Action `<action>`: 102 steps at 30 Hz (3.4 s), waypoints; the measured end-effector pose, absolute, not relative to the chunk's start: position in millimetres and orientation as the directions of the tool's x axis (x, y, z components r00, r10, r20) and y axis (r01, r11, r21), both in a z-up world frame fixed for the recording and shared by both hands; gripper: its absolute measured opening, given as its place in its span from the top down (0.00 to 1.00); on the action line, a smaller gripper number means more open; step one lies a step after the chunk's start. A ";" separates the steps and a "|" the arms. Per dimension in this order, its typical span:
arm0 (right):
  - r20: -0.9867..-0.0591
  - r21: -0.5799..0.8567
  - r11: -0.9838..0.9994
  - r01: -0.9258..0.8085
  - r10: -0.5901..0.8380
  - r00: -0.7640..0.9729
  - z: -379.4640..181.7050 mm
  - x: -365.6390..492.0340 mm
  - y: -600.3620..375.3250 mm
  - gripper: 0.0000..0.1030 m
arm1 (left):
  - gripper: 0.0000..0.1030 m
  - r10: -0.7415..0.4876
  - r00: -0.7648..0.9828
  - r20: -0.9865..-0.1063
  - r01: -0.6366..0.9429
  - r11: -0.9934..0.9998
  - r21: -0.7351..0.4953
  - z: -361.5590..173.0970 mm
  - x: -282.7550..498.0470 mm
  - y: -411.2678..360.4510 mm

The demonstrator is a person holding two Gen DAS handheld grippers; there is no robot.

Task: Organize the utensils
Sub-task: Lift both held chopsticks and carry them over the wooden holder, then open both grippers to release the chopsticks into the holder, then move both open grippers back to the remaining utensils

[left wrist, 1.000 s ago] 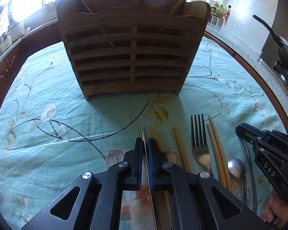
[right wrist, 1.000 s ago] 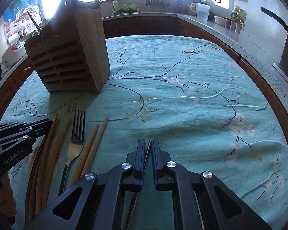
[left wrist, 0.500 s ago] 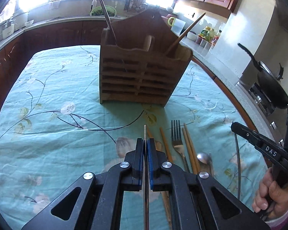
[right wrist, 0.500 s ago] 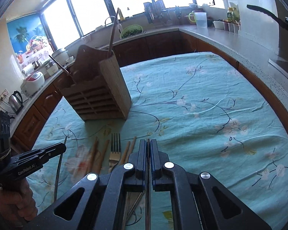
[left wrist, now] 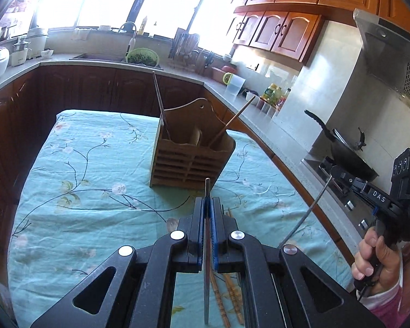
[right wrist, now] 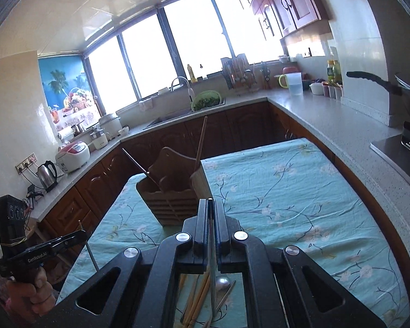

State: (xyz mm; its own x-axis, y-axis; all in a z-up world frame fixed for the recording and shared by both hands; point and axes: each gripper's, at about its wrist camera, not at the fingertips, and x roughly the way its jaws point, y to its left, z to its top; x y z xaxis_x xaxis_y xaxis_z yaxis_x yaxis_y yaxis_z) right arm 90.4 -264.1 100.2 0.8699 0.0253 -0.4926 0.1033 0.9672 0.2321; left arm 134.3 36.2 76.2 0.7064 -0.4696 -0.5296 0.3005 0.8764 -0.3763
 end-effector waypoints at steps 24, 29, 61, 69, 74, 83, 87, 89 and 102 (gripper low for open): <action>-0.396 0.262 0.964 0.048 0.062 0.916 134.8 121.5 -262.7 0.96 | 0.98 -0.445 0.806 -0.390 0.303 0.877 -0.374 115.8 155.0 58.5; -0.334 0.276 0.961 0.033 0.063 0.940 156.0 147.4 -262.9 0.96 | 0.98 -0.420 0.849 -0.320 0.299 0.882 -0.365 137.0 176.9 62.2; -0.401 0.257 0.959 0.117 -0.005 0.916 74.7 279.4 -255.9 0.96 | 0.97 -0.249 0.896 -0.368 0.108 0.926 -0.362 32.3 325.3 -12.3; -0.421 0.273 0.954 0.123 0.004 0.907 73.8 282.3 -261.0 0.96 | 0.97 -0.253 0.887 -0.387 0.110 0.929 -0.354 55.0 338.7 9.6; -0.429 0.287 0.950 0.120 0.015 0.903 74.0 284.2 -261.8 0.91 | 0.96 -0.259 0.879 -0.400 0.115 0.930 -0.350 51.6 334.7 14.3; -0.344 0.376 0.924 0.072 0.067 0.937 91.8 252.5 -271.2 0.29 | 0.43 -0.262 0.893 -0.365 0.111 0.916 -0.386 58.8 298.1 33.8; -0.304 0.398 0.916 0.043 0.088 0.949 100.7 224.5 -270.3 0.06 | 0.22 -0.237 0.903 -0.358 0.086 0.917 -0.391 55.4 262.8 41.3; -0.287 0.394 0.918 0.031 0.091 0.954 102.9 206.9 -268.0 0.03 | 0.22 -0.247 0.902 -0.354 0.096 0.914 -0.393 53.6 244.4 41.9; -0.395 0.381 0.920 0.090 0.074 0.916 61.1 105.9 -266.5 0.03 | 0.16 -0.239 0.872 -0.426 0.069 0.924 -0.377 37.0 150.6 53.0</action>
